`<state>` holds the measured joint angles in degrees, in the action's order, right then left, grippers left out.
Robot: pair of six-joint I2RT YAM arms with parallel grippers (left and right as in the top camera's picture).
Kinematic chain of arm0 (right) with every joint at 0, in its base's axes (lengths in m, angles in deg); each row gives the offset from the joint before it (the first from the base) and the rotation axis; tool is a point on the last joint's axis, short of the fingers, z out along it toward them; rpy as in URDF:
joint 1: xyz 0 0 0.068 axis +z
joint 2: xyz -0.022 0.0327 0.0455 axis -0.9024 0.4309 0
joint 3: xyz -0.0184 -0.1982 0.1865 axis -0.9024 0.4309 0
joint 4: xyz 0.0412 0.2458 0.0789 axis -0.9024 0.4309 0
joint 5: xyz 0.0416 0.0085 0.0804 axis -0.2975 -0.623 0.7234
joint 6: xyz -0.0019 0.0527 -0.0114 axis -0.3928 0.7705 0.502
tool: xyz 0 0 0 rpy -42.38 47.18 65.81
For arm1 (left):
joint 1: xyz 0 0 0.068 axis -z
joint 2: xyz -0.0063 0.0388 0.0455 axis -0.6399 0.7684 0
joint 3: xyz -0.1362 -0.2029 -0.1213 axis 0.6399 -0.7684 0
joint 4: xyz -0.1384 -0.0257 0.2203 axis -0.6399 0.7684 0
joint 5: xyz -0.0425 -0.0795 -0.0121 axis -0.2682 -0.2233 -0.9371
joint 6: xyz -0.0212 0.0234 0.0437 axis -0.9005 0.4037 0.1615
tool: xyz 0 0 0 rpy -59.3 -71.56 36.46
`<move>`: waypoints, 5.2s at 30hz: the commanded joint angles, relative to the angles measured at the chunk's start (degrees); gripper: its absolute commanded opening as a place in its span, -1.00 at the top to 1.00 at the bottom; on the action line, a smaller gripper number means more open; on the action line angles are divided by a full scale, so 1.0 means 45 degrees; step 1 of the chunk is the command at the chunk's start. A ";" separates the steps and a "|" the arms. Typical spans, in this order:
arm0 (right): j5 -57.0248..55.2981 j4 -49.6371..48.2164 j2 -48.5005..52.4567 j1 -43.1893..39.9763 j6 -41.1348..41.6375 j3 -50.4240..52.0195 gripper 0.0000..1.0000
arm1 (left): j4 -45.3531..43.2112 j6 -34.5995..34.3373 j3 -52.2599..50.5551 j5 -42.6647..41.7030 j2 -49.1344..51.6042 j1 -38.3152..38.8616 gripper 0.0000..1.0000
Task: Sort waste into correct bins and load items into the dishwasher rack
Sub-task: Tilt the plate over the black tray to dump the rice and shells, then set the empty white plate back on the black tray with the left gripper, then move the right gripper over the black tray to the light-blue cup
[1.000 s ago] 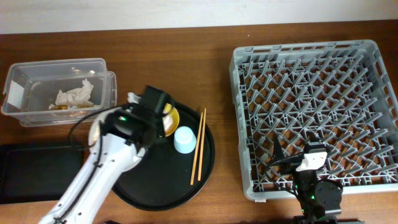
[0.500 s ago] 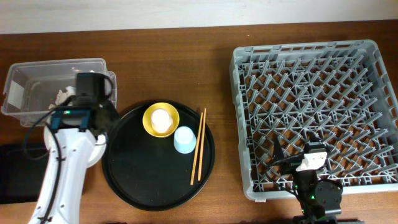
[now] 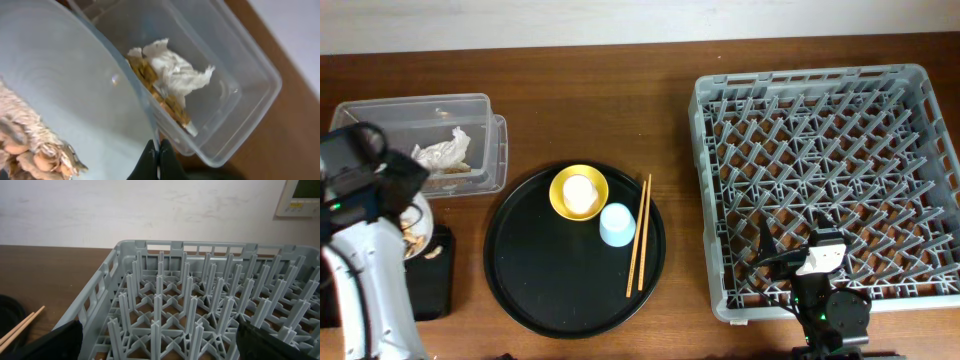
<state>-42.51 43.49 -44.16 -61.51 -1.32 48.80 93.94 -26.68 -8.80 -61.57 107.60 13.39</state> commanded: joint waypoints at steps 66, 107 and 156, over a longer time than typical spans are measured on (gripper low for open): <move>-0.0151 0.0058 -0.0058 -0.0083 -0.0024 0.0068 -0.97 | -0.0015 -0.3381 0.0262 -1.5047 0.1200 -0.7640 0.98; -0.0151 0.0058 -0.0058 -0.0083 -0.0024 0.0068 -0.97 | 0.4260 -0.3424 -0.2861 -0.1035 0.0457 1.3274 0.98; 0.6742 -0.0413 -0.0063 -0.0083 0.5926 0.0068 -0.97 | 1.1050 -0.2414 0.4396 0.2001 -0.2239 0.1103 -0.98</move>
<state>-31.13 42.16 -44.11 -61.51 8.60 48.80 143.44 -37.85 10.87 -51.67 97.44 18.75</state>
